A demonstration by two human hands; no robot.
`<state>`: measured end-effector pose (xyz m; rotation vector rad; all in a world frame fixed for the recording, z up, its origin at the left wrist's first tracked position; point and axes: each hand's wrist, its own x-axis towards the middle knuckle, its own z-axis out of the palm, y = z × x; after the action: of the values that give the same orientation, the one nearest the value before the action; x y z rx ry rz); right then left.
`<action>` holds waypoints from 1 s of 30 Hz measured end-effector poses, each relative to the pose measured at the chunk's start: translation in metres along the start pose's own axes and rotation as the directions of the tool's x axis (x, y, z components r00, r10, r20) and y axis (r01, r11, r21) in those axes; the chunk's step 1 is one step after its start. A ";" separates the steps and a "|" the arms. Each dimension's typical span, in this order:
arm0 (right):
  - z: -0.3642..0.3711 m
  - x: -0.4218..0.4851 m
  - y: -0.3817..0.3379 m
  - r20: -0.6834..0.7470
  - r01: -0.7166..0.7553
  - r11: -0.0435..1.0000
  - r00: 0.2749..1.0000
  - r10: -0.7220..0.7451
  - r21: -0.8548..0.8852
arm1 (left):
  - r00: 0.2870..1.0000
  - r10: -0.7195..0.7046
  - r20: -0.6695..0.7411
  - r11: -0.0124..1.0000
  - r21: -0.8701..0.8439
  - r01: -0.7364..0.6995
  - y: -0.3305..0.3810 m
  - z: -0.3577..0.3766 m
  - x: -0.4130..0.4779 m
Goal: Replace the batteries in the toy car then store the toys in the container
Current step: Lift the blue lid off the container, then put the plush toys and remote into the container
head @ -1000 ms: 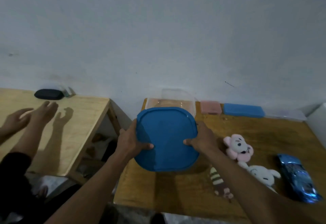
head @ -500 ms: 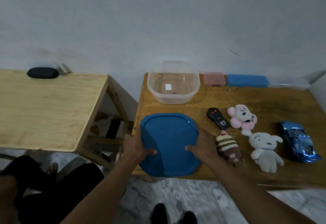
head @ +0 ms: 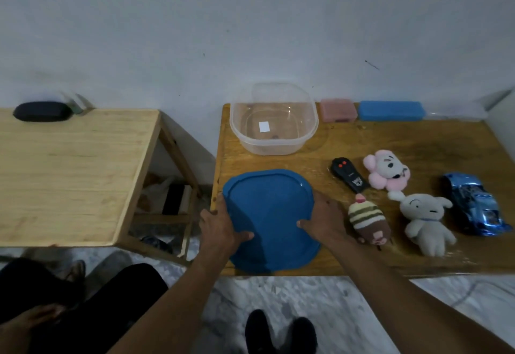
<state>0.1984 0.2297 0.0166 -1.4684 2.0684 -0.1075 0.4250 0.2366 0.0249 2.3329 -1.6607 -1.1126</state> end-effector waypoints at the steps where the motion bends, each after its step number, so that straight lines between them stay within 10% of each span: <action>1: -0.001 -0.001 -0.001 0.005 0.007 0.999 1.000 -0.007 -0.036 | 1.000 0.006 -0.006 1.000 0.025 -0.006 0.001 0.000 -0.002; 16: -0.128 -0.002 0.031 -0.319 0.121 0.990 0.938 -0.137 -0.067 | 0.764 0.625 -0.161 0.780 0.176 -0.601 0.150 0.003 -0.025; 30: -0.178 0.095 0.151 0.051 0.247 0.948 0.969 -0.241 -0.203 | 0.948 0.305 0.089 0.914 0.251 -0.318 0.278 0.116 0.002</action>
<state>-0.0384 0.1567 0.0641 -1.8408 1.9150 0.0320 0.1361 0.1597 0.0617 2.0778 -2.2236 -0.9411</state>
